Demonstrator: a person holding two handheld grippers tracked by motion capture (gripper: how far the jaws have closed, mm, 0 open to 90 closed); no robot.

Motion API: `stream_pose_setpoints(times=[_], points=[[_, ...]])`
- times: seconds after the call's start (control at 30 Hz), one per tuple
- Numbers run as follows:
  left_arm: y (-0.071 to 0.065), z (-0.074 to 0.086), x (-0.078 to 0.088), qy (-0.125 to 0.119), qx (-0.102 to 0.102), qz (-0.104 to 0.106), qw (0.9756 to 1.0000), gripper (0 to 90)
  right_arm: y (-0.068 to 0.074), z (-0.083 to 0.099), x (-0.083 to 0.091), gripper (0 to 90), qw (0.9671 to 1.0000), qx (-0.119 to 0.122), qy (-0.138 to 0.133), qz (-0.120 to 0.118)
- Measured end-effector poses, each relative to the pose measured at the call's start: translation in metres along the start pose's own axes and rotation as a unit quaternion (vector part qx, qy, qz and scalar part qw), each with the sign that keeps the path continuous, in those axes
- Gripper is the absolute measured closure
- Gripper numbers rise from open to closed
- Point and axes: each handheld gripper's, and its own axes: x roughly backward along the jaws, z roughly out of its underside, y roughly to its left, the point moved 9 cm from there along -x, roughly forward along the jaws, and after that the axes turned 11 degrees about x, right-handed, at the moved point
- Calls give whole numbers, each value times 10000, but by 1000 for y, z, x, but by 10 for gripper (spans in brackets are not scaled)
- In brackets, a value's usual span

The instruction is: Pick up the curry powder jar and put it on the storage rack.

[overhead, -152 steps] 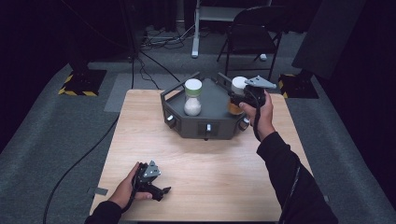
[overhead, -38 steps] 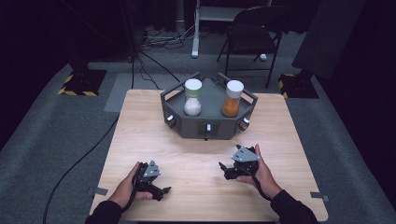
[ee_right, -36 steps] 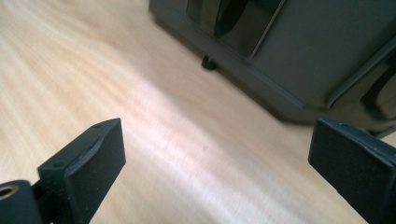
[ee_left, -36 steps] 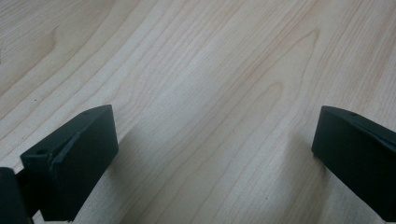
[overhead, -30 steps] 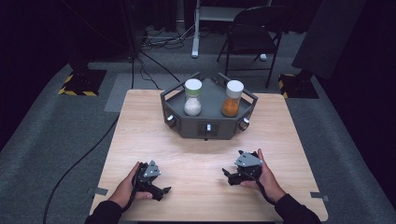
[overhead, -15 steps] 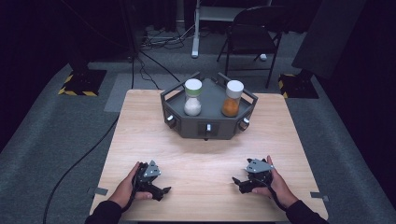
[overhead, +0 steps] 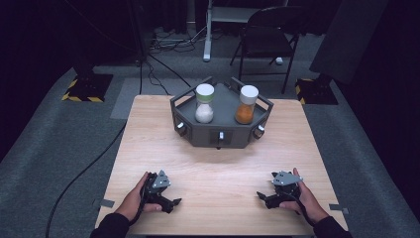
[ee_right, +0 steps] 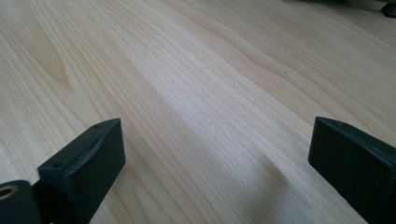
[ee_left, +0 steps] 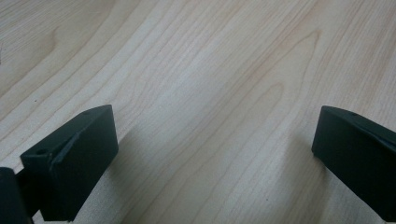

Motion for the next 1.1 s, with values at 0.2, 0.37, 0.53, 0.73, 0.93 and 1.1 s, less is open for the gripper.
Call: stream_pose_setpoints(times=[0.2,0.37,0.53,0.73,0.93,1.1], points=[[0,0,0,0,0,0,10000,3,-3,6,2,34,9999,10,38,-116],[0,0,0,-2,5,0,10000,3,-7,10,3,26,9996,-102,36,-258],[0,0,0,-2,4,1,10000,2,-10,13,4,2,9993,-130,37,-358],[0,0,0,0,4,-6,10000,3,-18,20,5,2,9977,-298,51,-604],[0,-1,-1,-10,-3,-5,10000,3,-22,22,6,0,9975,-274,43,-645],[0,-2,-2,-3,1,0,10000,3,-23,23,6,0,9974,-255,34,-671]])
